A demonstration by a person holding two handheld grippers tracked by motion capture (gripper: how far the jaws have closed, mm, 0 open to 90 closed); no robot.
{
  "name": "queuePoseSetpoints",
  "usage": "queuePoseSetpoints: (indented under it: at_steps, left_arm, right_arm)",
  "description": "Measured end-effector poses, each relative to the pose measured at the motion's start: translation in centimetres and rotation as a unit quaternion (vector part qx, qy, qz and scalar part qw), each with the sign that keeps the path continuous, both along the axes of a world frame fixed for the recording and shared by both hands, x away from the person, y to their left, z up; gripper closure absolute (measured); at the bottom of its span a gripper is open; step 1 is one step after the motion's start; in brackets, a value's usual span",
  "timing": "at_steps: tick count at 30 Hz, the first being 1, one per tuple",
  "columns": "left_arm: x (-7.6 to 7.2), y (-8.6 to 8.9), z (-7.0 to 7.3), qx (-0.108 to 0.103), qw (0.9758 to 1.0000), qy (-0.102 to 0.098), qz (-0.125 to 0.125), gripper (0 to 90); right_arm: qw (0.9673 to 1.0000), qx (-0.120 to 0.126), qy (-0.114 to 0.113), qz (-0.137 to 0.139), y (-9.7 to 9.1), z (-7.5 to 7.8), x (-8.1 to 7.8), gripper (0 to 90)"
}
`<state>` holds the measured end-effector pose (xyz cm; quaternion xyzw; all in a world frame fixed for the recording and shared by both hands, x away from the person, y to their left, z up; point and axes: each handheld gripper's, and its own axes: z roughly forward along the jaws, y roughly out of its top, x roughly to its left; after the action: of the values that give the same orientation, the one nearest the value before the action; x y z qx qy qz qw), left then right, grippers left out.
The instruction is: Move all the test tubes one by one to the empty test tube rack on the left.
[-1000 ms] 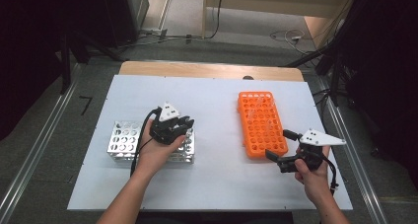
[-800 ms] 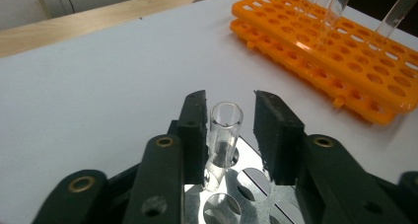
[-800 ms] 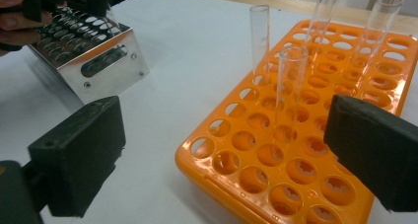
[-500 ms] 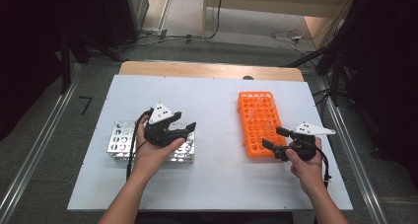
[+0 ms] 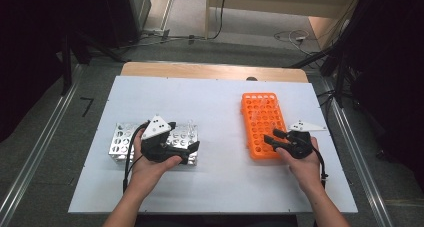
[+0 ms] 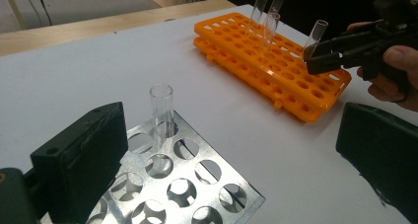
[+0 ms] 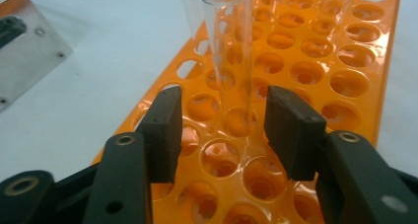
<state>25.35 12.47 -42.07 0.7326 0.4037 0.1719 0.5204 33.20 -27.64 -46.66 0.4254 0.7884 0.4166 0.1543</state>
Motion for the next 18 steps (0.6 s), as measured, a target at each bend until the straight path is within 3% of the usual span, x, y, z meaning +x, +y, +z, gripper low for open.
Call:
queuePoseSetpoints:
  at_steps: [6,12,18]
  left_arm:
    - [-0.58,0.1,-0.02,-0.005,1.0,-0.004,-0.007,0.0]
    - [-0.72,-0.19,-0.35,-0.001,0.9999,-0.001,-0.012,0.0]
    - [-0.82,-0.53,-0.38,0.001,0.9998,-0.001,-0.02,0.0]
  right_arm:
    - [0.9996,-0.016,-0.019,-0.014,0.1,-0.2,0.01,56.6]
    - [0.9993,-0.016,-0.032,-0.007,0.59,-0.42,-0.07,66.2]
    - [0.9987,-0.023,-0.043,-0.018,0.36,-0.47,-0.09,73.8]
